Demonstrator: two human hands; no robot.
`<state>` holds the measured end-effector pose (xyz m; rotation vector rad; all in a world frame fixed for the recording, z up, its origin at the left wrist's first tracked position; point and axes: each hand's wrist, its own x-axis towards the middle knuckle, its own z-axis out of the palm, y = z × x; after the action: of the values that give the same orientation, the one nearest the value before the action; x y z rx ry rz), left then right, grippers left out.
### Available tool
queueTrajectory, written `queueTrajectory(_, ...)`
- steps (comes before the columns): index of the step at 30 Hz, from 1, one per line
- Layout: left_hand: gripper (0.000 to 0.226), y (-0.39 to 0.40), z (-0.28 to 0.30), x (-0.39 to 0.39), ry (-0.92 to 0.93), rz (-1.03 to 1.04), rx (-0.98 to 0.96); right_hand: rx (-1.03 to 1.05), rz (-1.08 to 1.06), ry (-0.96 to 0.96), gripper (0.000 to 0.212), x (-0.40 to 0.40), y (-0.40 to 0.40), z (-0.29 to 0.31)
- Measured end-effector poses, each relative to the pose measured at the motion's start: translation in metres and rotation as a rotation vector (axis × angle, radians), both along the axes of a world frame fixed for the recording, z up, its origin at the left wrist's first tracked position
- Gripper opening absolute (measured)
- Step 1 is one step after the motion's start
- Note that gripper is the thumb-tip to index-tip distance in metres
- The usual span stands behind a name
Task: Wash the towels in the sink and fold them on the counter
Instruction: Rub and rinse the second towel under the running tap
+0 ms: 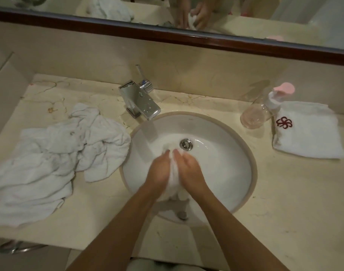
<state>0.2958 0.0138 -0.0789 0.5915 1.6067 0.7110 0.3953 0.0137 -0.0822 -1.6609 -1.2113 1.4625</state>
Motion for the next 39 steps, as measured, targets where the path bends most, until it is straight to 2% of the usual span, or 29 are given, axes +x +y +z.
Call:
queueTrajectory(1, 0.038, -0.011, 0.005, 0.010, 0.046, -0.090, 0.056, 0.001, -0.164, -0.047, 0.045, -0.001, 0.013, -0.004)
queueTrajectory(3, 0.038, -0.026, 0.013, 0.021, 0.096, -0.199, 0.125, -0.172, -0.398, 0.067, 0.046, -0.003, 0.033, -0.010)
queueTrajectory(5, 0.042, -0.013, 0.008, 0.011, 0.225, -0.124, 0.100, -0.286, -0.314, 0.176, 0.042, -0.009, 0.027, -0.012)
queueTrajectory(7, 0.046, 0.008, 0.004, -0.002, 0.225, -0.006, 0.026, -0.203, -0.136, 0.098, 0.038, -0.021, 0.014, -0.007)
queueTrajectory(10, 0.046, -0.011, 0.009, 0.010, 0.297, -0.187, 0.108, -0.201, -0.232, -0.042, 0.037, -0.020, 0.039, -0.014)
queueTrajectory(12, 0.039, -0.030, 0.015, 0.017, 0.312, -0.290, 0.159, -0.372, -0.334, 0.076, 0.034, -0.012, 0.060, -0.019)
queueTrajectory(14, 0.042, -0.024, 0.012, 0.006, 0.292, -0.202, 0.119, -0.483, -0.334, 0.240, 0.043, -0.006, 0.056, -0.018)
queueTrajectory(16, 0.058, -0.002, -0.003, -0.018, 0.113, 0.051, -0.012, -0.547, -0.366, 0.446, 0.058, 0.000, 0.036, -0.009)
queueTrajectory(18, 0.074, 0.008, -0.022, -0.046, -0.180, 0.259, -0.099, -0.602, -0.455, 0.804, 0.064, 0.014, 0.012, -0.005)
queueTrajectory(20, 0.062, 0.005, -0.024, -0.063, -0.458, 0.376, -0.097, -0.611, -0.569, 1.068, 0.058, 0.032, -0.010, -0.006)
queueTrajectory(22, 0.048, -0.005, -0.008, -0.067, -0.655, 0.475, -0.074, -0.602, -0.666, 1.226, 0.051, 0.042, -0.024, -0.007)
queueTrajectory(24, 0.064, -0.016, -0.017, -0.072, -0.684, 0.558, -0.032, -0.587, -0.696, 1.271, 0.049, 0.047, -0.036, -0.012)
queueTrajectory(26, 0.078, -0.025, -0.022, -0.071, -0.802, 0.526, -0.062, -0.589, -0.650, 1.208, 0.050, 0.043, -0.041, -0.007)
queueTrajectory(28, 0.081, -0.026, -0.018, -0.064, -0.951, 0.473, -0.142, -0.625, -0.571, 1.072, 0.049, 0.034, -0.041, 0.004)
queueTrajectory(29, 0.076, -0.023, -0.013, -0.058, -0.978, 0.448, -0.203, -0.597, -0.495, 0.931, 0.046, 0.026, -0.039, 0.010)
queueTrajectory(30, 0.068, -0.020, -0.014, -0.054, -0.923, 0.420, -0.255, -0.517, -0.418, 0.734, 0.039, 0.017, -0.036, 0.013)
queueTrajectory(31, 0.062, -0.017, -0.019, -0.049, -0.822, 0.381, -0.268, -0.397, -0.325, 0.543, 0.030, 0.008, -0.034, 0.014)
queueTrajectory(33, 0.063, -0.017, -0.013, -0.030, -0.408, 0.152, -0.169, -0.149, -0.169, 0.120, 0.032, -0.006, -0.028, 0.009)
queueTrajectory(34, 0.064, -0.020, -0.006, -0.021, -0.200, 0.023, -0.081, -0.075, -0.140, -0.016, 0.034, -0.012, -0.019, 0.005)
queueTrajectory(36, 0.053, -0.028, 0.004, -0.008, 0.030, -0.139, 0.035, -0.111, -0.234, -0.077, 0.042, -0.019, 0.002, -0.003)
queueTrajectory(37, 0.050, -0.030, 0.003, -0.008, 0.088, -0.160, 0.057, -0.160, -0.258, -0.057, 0.045, -0.023, 0.010, -0.005)
queueTrajectory(39, 0.049, -0.020, -0.007, -0.023, 0.143, -0.101, 0.028, -0.144, -0.158, -0.082, 0.037, -0.037, 0.005, -0.003)
